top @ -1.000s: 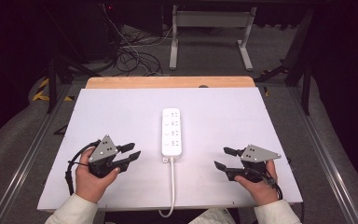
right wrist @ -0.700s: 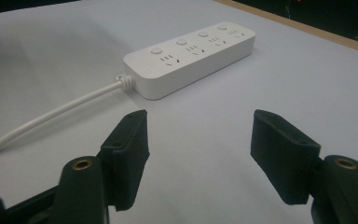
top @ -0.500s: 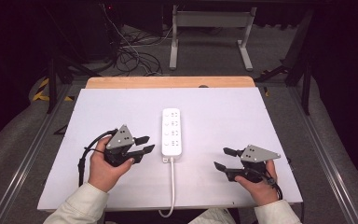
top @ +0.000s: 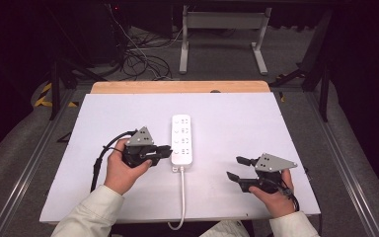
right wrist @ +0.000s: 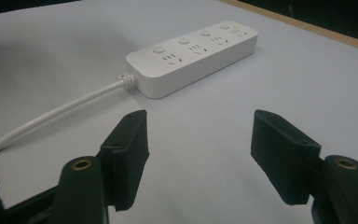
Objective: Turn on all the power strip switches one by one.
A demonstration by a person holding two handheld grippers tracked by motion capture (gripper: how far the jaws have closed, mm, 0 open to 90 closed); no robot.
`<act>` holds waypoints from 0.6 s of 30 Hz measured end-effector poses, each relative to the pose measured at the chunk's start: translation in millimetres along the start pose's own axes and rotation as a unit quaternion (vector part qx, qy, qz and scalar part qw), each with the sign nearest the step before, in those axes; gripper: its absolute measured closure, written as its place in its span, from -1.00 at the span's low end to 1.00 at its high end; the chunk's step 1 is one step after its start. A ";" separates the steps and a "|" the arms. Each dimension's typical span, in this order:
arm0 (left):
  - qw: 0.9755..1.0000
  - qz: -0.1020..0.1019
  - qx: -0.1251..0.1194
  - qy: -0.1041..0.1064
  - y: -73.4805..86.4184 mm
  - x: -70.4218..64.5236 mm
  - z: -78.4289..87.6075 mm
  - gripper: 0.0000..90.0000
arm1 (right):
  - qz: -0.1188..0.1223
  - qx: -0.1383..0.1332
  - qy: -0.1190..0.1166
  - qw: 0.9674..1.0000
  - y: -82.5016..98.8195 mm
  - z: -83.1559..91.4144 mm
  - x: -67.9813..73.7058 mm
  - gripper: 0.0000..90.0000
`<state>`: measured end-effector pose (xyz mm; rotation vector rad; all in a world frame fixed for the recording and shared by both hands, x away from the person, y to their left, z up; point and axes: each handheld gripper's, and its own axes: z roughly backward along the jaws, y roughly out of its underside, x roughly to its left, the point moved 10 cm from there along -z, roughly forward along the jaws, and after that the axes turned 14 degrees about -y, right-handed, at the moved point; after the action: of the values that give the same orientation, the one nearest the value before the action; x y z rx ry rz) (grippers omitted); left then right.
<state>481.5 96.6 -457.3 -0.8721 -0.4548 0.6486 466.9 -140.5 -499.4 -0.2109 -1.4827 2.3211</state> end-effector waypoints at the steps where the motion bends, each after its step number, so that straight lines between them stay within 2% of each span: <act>1: 1.000 -0.007 0.007 0.000 -0.4 -0.3 -6.0 0.90 | 0.000 -0.001 -0.001 1.000 -0.1 -0.1 0.2 -0.17; 3: 1.000 -0.012 0.012 -0.002 -1.3 0.5 -12.0 0.99 | 0.000 -0.001 -0.001 1.000 -0.1 0.0 0.4 -0.17; 8: 0.999 -0.022 0.028 -0.005 -1.7 1.2 -25.9 0.99 | 0.000 0.000 -0.002 1.000 0.1 0.1 0.4 -0.17; 18: 0.998 -0.014 0.055 -0.002 1.6 5.0 -50.8 0.99 | 0.003 0.004 0.002 1.000 1.1 1.0 -0.6 -0.18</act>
<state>515.5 72.7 -487.1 -0.7603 -0.4299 0.6436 466.9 -142.1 -500.0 -0.2183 -1.4720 2.3301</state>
